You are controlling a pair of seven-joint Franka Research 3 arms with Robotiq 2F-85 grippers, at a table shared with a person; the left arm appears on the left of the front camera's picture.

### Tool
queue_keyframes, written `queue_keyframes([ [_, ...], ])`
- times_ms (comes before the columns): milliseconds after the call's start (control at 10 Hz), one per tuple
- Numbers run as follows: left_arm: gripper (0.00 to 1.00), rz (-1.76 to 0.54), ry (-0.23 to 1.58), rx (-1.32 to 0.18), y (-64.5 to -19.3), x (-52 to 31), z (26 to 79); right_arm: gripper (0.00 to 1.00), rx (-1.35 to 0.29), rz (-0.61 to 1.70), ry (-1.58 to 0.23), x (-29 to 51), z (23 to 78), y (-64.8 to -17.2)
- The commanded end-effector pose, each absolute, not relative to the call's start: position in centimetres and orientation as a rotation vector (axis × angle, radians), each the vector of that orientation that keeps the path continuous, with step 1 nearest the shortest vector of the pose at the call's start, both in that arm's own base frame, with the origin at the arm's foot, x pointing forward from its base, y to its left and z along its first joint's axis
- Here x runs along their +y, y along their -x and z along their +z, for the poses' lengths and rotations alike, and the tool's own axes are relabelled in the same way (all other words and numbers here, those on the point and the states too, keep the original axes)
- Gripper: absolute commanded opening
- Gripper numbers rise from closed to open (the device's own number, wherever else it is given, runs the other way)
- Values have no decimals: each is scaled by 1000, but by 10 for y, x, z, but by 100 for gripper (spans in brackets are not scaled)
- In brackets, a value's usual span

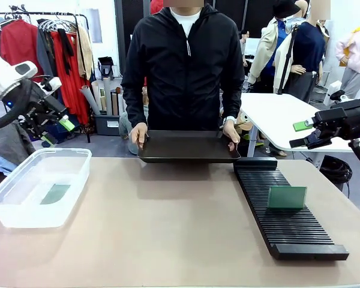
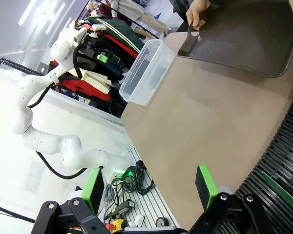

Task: Sort PCBs into racks and boxes based on the side picked up.
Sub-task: If the short side of the Blank PCB is picked up, insert it into the PCB Rack ; if the long side is picked up, place it in the Organizing box.

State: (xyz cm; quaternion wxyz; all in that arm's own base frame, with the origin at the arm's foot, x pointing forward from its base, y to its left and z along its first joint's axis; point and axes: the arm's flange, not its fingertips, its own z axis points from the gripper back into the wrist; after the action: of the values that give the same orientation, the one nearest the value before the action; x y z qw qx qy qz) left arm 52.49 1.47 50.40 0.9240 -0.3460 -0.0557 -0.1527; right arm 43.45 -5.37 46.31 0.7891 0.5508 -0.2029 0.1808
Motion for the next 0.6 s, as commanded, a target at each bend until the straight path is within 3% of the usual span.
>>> queue_keyframes([
  [0, 100, -434, 801, -128, -515, 28, 505, 100, -449, 408, -1194, -53, 464, -434],
  [300, 100, -666, 876, -193, -481, 34, 507, 100, -449, 408, -1194, -53, 464, -434],
  [500, 100, -632, 954, -285, -464, 37, 513, 100, -449, 408, -1194, -53, 464, -434],
])
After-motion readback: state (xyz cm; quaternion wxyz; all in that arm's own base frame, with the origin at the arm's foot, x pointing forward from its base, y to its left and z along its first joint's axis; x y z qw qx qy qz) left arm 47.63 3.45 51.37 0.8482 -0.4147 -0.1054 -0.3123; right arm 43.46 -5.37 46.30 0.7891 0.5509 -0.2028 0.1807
